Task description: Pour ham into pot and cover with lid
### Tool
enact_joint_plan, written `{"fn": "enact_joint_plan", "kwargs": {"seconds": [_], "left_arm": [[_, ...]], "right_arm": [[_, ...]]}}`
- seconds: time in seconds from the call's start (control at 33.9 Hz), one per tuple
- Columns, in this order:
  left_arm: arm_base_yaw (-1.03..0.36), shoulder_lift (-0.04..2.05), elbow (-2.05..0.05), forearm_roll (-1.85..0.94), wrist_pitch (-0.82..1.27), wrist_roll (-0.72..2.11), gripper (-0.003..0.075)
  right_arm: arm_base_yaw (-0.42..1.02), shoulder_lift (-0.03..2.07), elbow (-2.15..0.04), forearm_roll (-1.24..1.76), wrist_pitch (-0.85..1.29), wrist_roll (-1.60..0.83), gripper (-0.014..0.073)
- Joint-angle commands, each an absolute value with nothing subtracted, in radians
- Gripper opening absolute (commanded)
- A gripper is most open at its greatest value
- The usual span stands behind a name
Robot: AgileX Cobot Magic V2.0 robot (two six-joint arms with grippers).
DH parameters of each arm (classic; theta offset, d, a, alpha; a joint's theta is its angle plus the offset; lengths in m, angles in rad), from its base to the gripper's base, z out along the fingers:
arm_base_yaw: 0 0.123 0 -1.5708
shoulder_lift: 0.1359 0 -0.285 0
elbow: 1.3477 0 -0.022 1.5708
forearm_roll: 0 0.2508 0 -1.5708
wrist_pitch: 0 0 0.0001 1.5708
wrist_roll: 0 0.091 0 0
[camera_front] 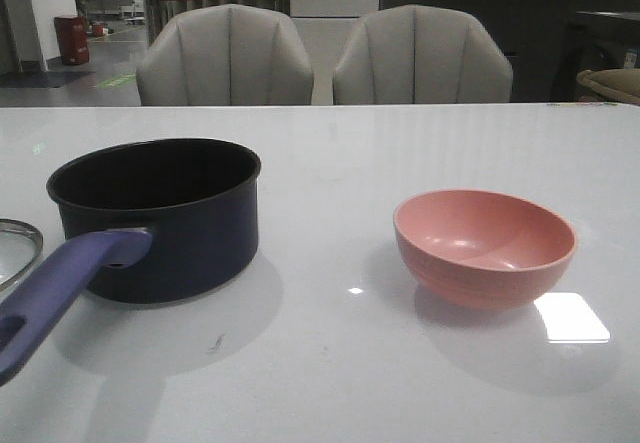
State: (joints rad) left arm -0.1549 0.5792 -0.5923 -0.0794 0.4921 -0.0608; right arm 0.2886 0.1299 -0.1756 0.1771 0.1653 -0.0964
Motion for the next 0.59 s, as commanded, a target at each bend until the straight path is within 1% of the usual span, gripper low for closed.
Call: {"fn": "enact_joint_plan", "kwargs": {"seconds": [0.0, 0.15, 0.24, 0.47, 0.56], "left_arm": [[-0.093, 0.721, -0.699, -0.129, 0.452, -0.075, 0.0698], [0.002, 0.935, -0.813, -0.191, 0.573, -0.075, 0.0698], [0.026, 1.064, -0.877, -0.191, 0.619, -0.071, 0.0698], [0.035, 1.372, -1.067, -0.13, 0.774, -0.065, 0.0698], [0.035, 1.458, -1.139, -0.089, 0.83, -0.065, 0.0698]], "right_arm": [[0.287, 0.139, -0.203, 0.182, 0.078, -0.108, 0.017], [0.287, 0.139, -0.203, 0.182, 0.078, -0.108, 0.017], [0.287, 0.139, -0.203, 0.182, 0.078, -0.108, 0.017], [0.287, 0.139, -0.203, 0.182, 0.078, -0.108, 0.017], [0.287, 0.139, -0.203, 0.182, 0.078, -0.108, 0.017]]}}
